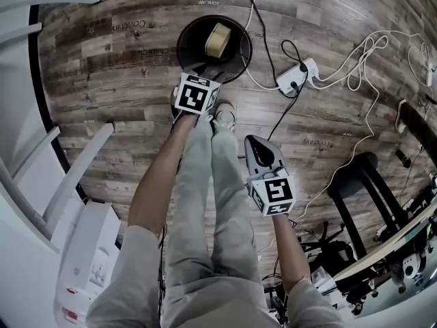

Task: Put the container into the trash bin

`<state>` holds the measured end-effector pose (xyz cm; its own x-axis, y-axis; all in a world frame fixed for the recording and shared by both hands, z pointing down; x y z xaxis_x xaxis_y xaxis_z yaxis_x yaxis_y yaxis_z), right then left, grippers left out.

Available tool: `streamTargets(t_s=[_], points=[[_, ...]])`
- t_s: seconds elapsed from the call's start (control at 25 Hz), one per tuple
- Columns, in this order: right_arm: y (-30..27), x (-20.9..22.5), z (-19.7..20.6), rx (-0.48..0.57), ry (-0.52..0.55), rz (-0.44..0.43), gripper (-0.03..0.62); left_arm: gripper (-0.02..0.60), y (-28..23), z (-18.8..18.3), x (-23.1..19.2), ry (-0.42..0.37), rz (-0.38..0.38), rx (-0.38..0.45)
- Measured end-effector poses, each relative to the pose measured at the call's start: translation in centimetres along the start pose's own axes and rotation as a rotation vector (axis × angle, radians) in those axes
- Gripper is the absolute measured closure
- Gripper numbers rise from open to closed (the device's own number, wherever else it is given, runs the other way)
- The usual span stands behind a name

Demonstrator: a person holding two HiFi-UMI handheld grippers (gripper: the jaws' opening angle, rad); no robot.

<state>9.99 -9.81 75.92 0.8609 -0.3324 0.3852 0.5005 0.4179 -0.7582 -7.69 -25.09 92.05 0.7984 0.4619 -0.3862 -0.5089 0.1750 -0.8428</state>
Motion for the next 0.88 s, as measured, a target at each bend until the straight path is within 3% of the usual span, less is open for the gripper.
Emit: streamTargets(t_s=[0.52,0.88], points=[[0.3,-0.1,-2.3,0.019,0.034,-0.004,0.58,0.357,5.8,1.0,2.3,-0.026,0.019,0.11],[0.2,-0.6,-3.5,0.022,0.067,-0.01,0.58,0.408,11.1,1.1,3.5,0.003,0.02,0.232]])
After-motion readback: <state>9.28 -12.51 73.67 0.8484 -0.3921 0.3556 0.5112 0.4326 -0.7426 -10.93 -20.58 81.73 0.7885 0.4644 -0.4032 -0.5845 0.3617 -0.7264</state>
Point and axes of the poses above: the fingertips, and each gripper's own axes: y backward along the fingers, x to its right, z out of its underside, the point moved 10 cm from there along y, backward along the fingers, and after that the axes turned 3 degrees about -y, right-handed, at the moved point
